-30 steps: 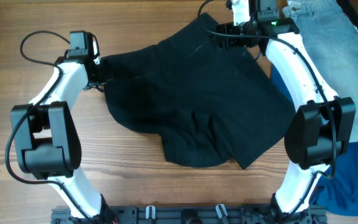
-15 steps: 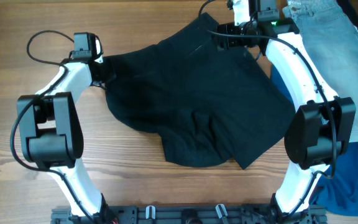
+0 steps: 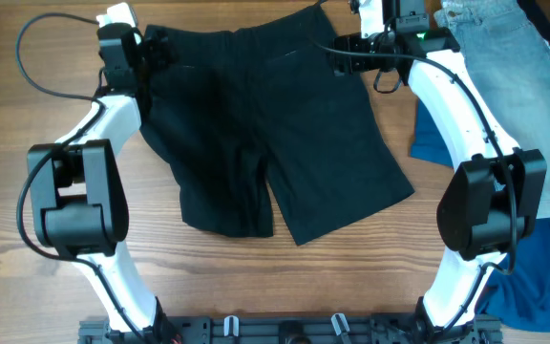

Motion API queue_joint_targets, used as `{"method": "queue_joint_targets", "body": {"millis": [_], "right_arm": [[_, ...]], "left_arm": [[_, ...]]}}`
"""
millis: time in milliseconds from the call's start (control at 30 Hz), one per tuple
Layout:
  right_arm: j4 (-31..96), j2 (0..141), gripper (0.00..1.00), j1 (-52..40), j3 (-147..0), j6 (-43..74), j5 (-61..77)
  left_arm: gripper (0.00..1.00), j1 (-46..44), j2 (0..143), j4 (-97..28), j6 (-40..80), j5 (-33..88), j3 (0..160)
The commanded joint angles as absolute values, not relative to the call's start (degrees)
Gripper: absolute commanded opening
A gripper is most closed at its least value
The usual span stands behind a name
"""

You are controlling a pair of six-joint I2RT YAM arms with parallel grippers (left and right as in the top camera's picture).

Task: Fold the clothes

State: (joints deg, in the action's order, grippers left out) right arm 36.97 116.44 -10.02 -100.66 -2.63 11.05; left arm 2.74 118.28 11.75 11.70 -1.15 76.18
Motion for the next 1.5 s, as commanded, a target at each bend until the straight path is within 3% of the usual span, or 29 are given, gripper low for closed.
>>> {"method": "queue_joint_targets", "body": {"millis": [0, 200, 367, 433, 667, 967, 1000, 1033, 1100, 1333, 1467], "right_arm": [[36.9, 115.9, 1.0, -10.2, -101.6, -1.3, 10.3], [38.9, 115.9, 1.0, -10.2, -101.6, -1.5, 13.6], [40.8, 115.9, 1.0, -10.2, -101.6, -1.5, 15.2], [40.2, 115.9, 1.0, -10.4, -101.6, -1.5, 18.1], [45.5, 115.9, 1.0, -11.1, -101.6, -7.6, 19.5], [46.6, 115.9, 1.0, -11.1, -101.6, -7.6, 19.4], [46.6, 115.9, 0.99, -11.1, -101.6, -7.6, 19.4], [46.6, 115.9, 1.0, -11.1, -101.6, -7.6, 19.4], [46.4, 115.9, 1.0, -11.1, -101.6, -7.6, 19.4], [46.2, 115.9, 1.0, -11.1, -101.6, -7.6, 19.4], [46.1, 115.9, 1.0, -11.1, -101.6, -7.5, 19.4]], "left_arm": [[1.0, 2.3, 109.8, -2.3, 14.0, 5.9, 76.1], [1.0, -0.6, 86.0, -36.9, 19.7, 12.1, 76.1], [1.0, -1.6, 74.4, -56.0, 18.6, 12.0, 76.1], [1.0, -2.5, 73.9, -57.9, 21.3, 12.0, 76.1], [1.0, -9.4, 75.6, -57.5, 17.4, 12.2, 66.8], [1.0, -9.5, 75.9, -33.3, 16.7, 14.1, 46.4], [0.96, -9.5, 75.9, -33.3, 16.7, 13.9, 45.1], [0.85, -9.5, 75.9, -34.0, 16.7, 12.4, 43.5], [0.79, -8.8, 75.9, -35.8, 16.8, 11.0, 42.5], [0.83, -5.3, 75.3, -38.3, 17.0, 8.2, 40.9], [0.88, -1.0, 75.6, -30.5, 16.9, 11.1, 34.7]]}}
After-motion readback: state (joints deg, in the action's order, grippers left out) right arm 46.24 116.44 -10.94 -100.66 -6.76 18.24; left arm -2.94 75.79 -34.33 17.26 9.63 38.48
